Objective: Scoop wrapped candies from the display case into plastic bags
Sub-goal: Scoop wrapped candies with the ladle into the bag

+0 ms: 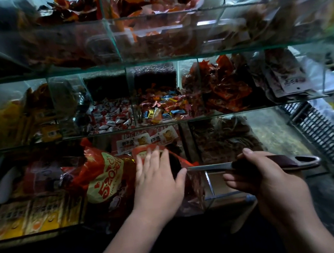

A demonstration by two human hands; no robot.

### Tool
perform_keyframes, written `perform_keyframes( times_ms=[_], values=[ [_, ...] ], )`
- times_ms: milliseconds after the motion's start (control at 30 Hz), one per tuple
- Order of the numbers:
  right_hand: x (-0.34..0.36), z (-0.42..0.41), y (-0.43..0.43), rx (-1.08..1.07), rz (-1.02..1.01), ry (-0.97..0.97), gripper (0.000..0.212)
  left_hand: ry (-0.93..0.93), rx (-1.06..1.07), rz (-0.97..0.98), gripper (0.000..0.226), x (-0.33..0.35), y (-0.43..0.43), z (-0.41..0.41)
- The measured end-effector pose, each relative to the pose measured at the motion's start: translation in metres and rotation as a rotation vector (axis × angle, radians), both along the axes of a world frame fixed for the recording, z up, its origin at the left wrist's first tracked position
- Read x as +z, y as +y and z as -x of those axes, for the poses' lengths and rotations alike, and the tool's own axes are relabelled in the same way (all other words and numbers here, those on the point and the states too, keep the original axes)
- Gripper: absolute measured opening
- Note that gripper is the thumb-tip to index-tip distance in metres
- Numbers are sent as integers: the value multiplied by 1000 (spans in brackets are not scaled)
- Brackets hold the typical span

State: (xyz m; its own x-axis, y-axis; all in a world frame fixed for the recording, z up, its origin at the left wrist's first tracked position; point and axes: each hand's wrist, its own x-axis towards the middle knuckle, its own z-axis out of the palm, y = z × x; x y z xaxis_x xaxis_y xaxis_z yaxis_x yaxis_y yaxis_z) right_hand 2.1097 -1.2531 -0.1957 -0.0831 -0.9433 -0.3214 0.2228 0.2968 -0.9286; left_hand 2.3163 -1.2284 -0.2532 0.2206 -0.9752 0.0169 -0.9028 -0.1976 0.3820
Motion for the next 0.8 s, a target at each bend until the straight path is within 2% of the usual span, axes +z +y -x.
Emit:
perform_keyframes(
  times_ms=[100,300,500,667,733,800],
  values=[
    [13,3,4,11,3,-28,19,-25,27,1,75,2,-6,-2],
    [29,-4,10,15,41,-88,14,90,52,169,58,2,-7,-7],
    [38,-10,-8,-21,8,-199,19,50,-71,307,47,26,-41,-21],
    [38,-17,-34,-97,-12,-289,19,44,-138,463,60,52,-71,-30],
    [36,-23,-50,-129,-2,-315,19,119,-78,572,59,62,-79,-36],
    [34,-36,-71,-166,29,-339,18,271,16,663,54,66,-81,-42]
  ],
)
